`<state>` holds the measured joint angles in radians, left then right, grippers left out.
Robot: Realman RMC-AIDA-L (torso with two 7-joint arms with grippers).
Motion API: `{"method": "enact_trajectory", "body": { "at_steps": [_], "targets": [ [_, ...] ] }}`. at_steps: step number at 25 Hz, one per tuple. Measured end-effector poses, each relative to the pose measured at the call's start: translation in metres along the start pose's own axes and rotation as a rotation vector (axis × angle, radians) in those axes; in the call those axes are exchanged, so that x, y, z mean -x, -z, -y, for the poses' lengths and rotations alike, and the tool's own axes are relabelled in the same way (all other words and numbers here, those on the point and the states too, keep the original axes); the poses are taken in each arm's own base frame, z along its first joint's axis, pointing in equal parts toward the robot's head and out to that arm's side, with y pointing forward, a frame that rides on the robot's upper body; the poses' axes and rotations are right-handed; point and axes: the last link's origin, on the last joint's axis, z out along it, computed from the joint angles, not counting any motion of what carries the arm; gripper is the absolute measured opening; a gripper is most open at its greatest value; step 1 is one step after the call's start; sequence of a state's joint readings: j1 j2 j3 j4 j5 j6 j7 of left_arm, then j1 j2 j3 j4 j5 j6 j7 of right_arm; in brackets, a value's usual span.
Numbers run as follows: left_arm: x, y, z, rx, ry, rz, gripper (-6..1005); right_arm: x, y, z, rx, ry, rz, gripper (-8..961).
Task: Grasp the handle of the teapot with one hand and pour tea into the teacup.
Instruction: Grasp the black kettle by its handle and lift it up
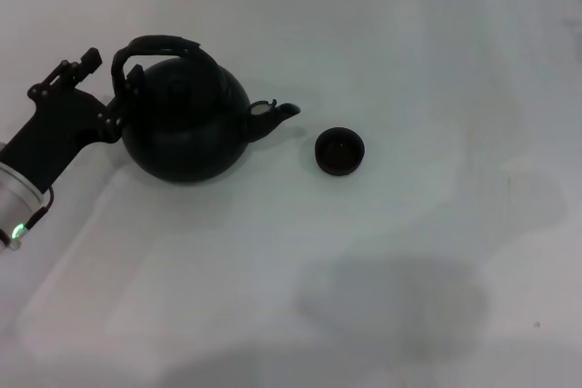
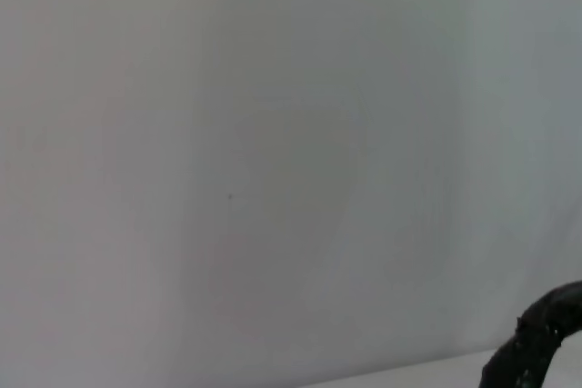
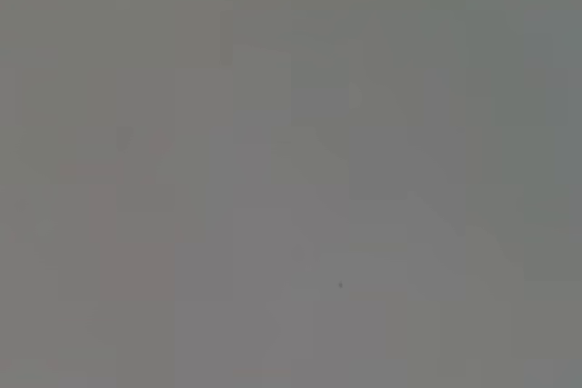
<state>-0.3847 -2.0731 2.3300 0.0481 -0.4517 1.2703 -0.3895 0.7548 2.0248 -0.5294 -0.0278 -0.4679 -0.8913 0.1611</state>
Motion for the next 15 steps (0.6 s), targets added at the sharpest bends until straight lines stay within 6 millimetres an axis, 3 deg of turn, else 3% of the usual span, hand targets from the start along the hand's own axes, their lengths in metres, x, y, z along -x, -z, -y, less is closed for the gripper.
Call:
{"method": "enact_trajectory", "body": {
  "at_steps": [2,13,15],
  "targets": [
    [0.0002,-0.0004,-0.0009,-0.001,-0.004,0.0,620,-0.0002,0.0001,0.0001,0.0,0.0,-0.001,706],
    [-0.0014,-0.0024,-0.001,-0.003,0.003,-0.008,383,-0.0018,0.0017,0.0016,-0.001,0.003,-0.005,706],
    [-0.0014,-0.0024,-0.0009,-0.003,0.002,-0.008,287,-0.0019,0.0017,0.0015,0.0,0.004,-0.005,705]
  ]
}}
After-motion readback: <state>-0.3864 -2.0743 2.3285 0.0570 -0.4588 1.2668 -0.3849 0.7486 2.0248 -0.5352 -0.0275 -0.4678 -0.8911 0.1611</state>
